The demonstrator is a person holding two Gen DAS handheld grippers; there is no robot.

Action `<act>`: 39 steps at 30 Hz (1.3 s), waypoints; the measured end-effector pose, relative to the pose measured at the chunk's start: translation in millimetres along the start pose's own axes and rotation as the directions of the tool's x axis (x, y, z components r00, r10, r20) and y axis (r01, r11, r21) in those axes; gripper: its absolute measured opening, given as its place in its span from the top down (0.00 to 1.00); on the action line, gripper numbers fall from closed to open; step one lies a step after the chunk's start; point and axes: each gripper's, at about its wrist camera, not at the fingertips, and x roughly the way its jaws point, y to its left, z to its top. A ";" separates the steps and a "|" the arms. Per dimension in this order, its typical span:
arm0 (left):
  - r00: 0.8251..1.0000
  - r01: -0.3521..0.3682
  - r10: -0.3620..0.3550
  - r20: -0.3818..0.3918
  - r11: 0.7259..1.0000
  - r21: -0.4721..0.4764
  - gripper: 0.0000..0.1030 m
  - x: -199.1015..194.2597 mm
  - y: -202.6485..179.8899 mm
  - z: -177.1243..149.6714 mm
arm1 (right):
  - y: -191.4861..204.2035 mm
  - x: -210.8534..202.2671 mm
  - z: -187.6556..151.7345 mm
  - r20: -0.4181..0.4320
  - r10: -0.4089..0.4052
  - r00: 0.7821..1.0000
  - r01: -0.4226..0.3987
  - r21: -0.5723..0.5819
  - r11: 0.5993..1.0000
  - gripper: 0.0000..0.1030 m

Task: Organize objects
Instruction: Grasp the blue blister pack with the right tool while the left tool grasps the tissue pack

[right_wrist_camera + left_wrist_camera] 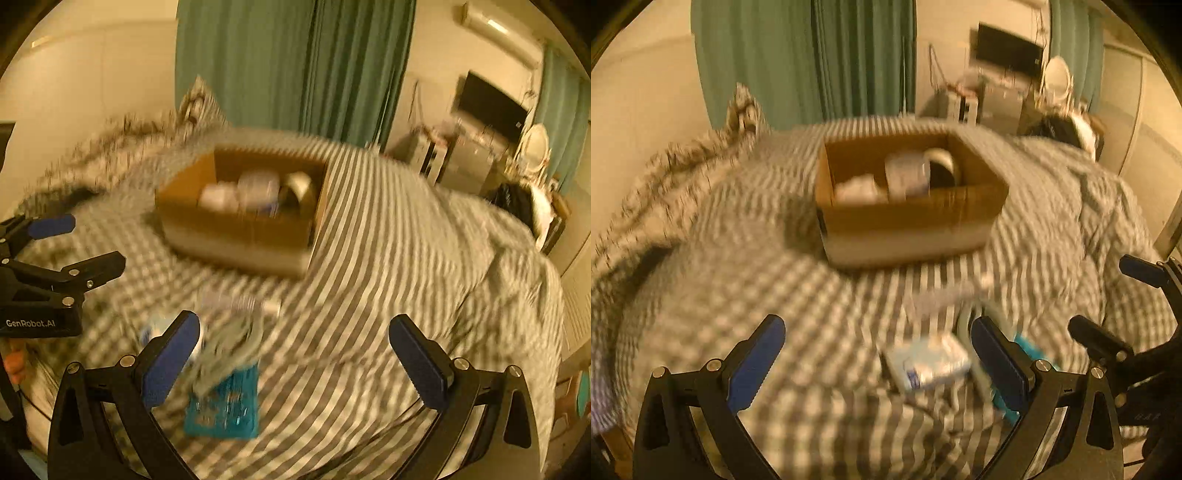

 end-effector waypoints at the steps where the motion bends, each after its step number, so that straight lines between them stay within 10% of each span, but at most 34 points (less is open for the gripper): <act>1: 1.000 -0.014 0.014 -0.018 1.000 -0.002 0.00 4.5 -2.1 -6.3 | 2.7 5.0 -8.2 -0.017 -0.002 1.000 0.002 -0.003 1.000 0.00; 14: 0.995 -0.004 0.010 -0.096 0.998 0.063 0.00 29.6 -17.2 -34.7 | 35.4 47.3 -49.7 -0.188 0.075 0.979 -0.088 -0.061 0.994 0.01; 21: 0.997 0.029 -0.028 -0.074 0.999 0.024 0.00 26.6 -10.6 -25.4 | 54.3 63.2 -60.4 -0.261 0.093 0.961 -0.128 -0.121 0.984 0.23; 39: 0.982 0.001 0.003 -0.189 1.000 0.024 0.00 79.4 -38.0 -21.0 | -49.9 36.1 -52.8 -0.173 0.001 0.985 0.007 0.047 0.999 0.33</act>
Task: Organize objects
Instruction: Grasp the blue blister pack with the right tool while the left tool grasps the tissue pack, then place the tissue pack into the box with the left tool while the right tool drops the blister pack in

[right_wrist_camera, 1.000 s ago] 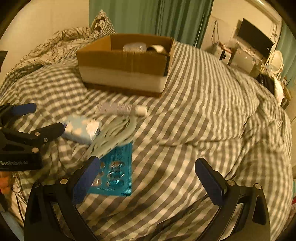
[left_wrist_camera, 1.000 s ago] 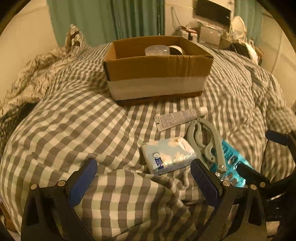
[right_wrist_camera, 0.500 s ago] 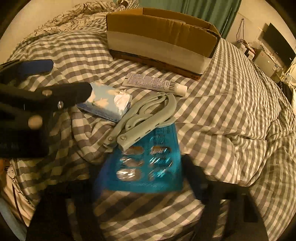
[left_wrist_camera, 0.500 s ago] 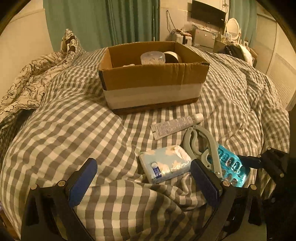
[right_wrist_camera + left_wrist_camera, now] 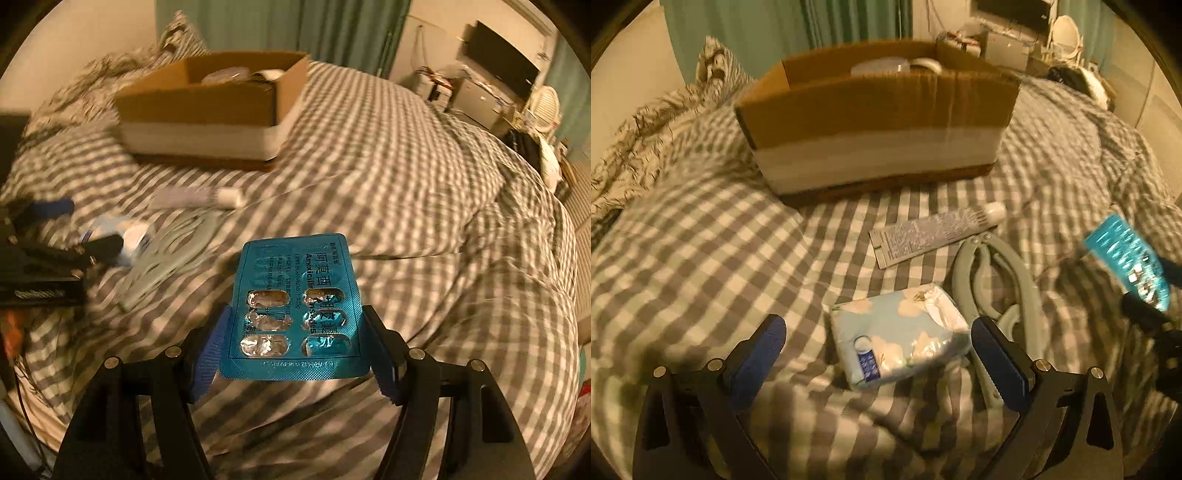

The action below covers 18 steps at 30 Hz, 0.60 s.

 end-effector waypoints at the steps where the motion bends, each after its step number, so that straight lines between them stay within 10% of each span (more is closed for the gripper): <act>1: 1.000 0.000 0.000 -0.011 1.000 0.004 0.00 4.8 -1.9 0.0 | -2.1 0.5 1.3 0.003 0.001 1.000 -0.001 0.005 1.000 0.33; 18: 0.992 0.122 -0.121 -0.025 0.992 0.020 0.18 -12.6 -0.7 -5.5 | 3.0 -30.7 8.0 0.072 0.014 0.997 -0.014 0.004 1.000 0.33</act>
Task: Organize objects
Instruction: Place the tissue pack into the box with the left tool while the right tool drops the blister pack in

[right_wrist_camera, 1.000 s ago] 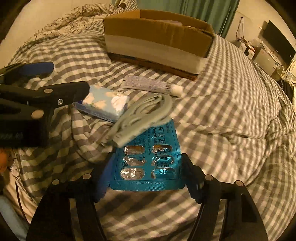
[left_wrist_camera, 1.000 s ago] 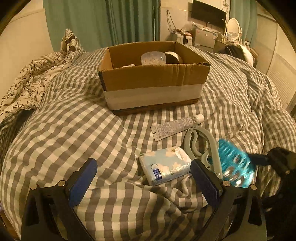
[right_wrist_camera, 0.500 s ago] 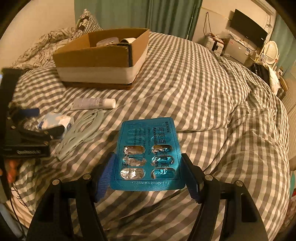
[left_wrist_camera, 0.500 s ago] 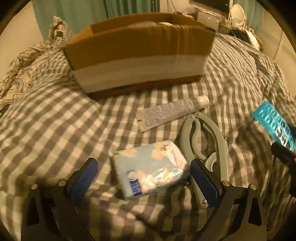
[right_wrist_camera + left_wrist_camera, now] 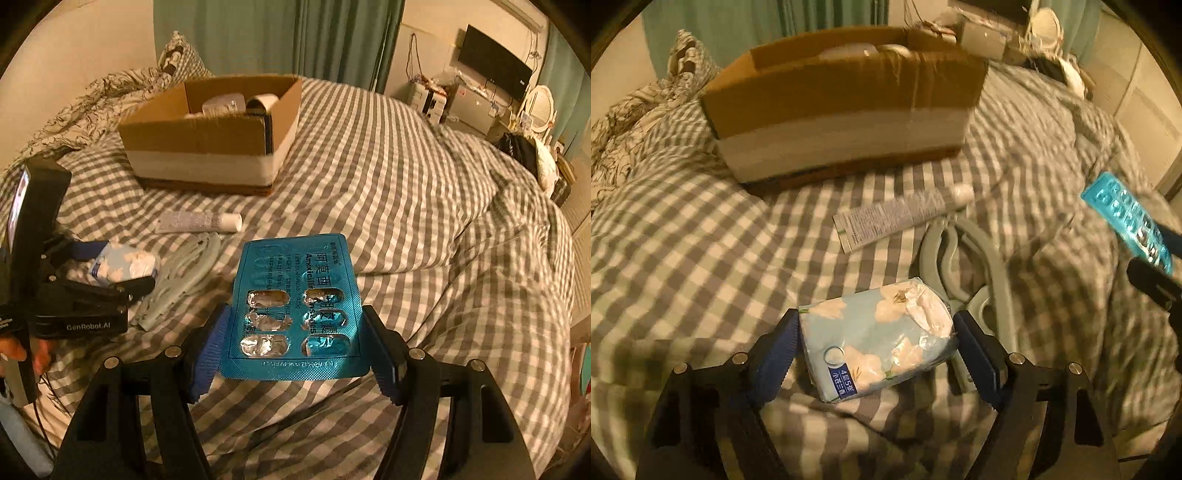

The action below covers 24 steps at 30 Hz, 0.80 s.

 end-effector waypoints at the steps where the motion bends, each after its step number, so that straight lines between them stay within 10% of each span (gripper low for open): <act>1: 1.000 0.013 -0.013 0.018 1.000 -0.014 0.18 -9.9 2.6 4.4 | 0.5 -3.8 2.4 0.010 0.000 1.000 0.000 -0.003 1.000 0.33; 13: 0.934 -0.016 0.025 0.355 0.999 -0.027 0.18 -112.0 23.9 99.9 | 14.3 -46.4 107.3 0.231 0.080 0.970 -0.061 -0.087 0.994 0.33; 24: 0.915 -0.086 0.121 0.384 0.991 -0.106 0.18 -70.5 64.1 203.6 | 15.5 2.9 209.2 0.293 0.127 0.948 -0.116 -0.055 0.992 0.33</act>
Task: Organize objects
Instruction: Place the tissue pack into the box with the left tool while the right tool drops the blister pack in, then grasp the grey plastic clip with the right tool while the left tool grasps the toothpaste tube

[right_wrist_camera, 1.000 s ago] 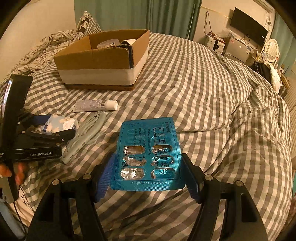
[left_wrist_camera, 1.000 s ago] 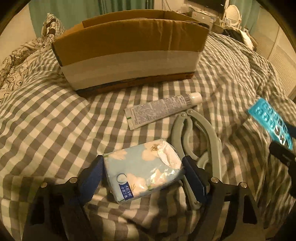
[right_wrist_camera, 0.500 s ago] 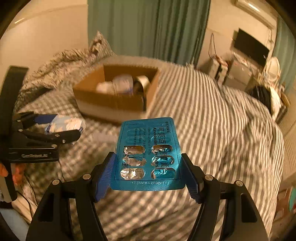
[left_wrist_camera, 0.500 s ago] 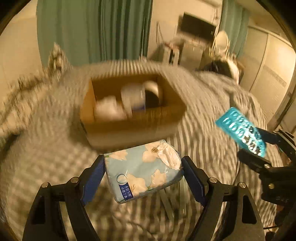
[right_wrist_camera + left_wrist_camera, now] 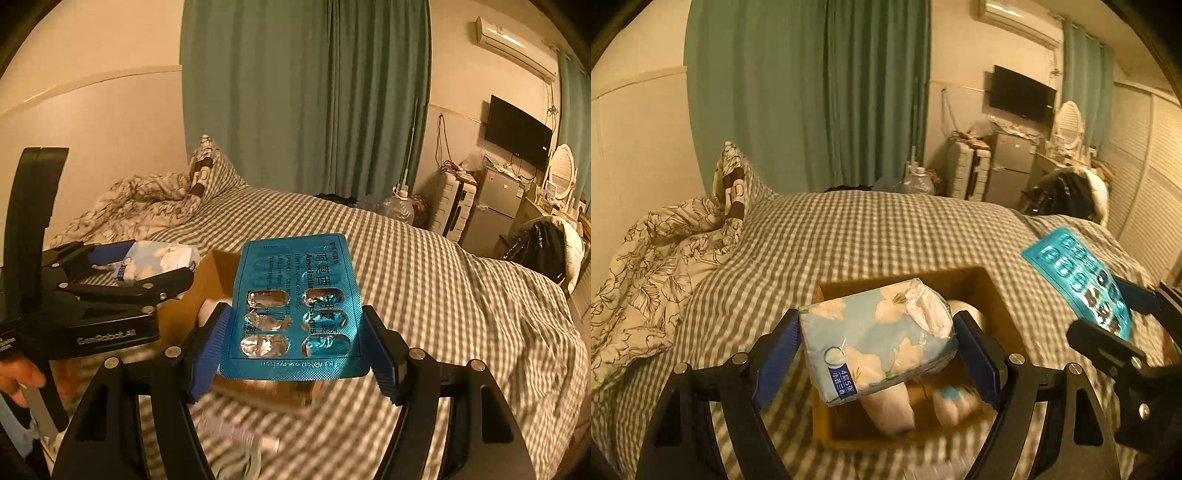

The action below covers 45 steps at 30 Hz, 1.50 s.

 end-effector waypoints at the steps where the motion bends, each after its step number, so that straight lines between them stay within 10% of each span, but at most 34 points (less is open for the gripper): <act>1: 1.000 -0.006 0.005 -0.004 1.000 -0.005 0.18 10.2 1.7 1.3 | -0.3 9.4 2.4 -0.005 0.003 1.000 -0.003 0.004 1.000 0.33; 17: 0.992 -0.006 0.001 -0.128 0.999 -0.035 0.13 87.1 24.2 -17.3 | -10.7 88.9 -4.2 -0.106 0.003 0.994 0.002 0.041 0.999 0.32; 22: 0.994 -0.025 0.025 -0.103 1.000 -0.008 0.01 53.1 15.4 -8.2 | -10.1 54.3 3.1 -0.060 -0.004 0.998 0.008 0.059 0.998 0.15; 37: 0.999 -0.014 0.014 0.034 1.000 -0.012 0.00 -115.2 16.8 -8.8 | 8.9 -125.6 6.0 0.110 -0.119 0.987 0.122 -0.025 0.992 0.11; 45: 0.998 -0.050 0.050 0.032 0.999 0.006 0.00 -143.7 19.4 -44.3 | 11.7 -173.2 -20.5 0.116 -0.153 0.981 0.153 0.007 0.988 0.11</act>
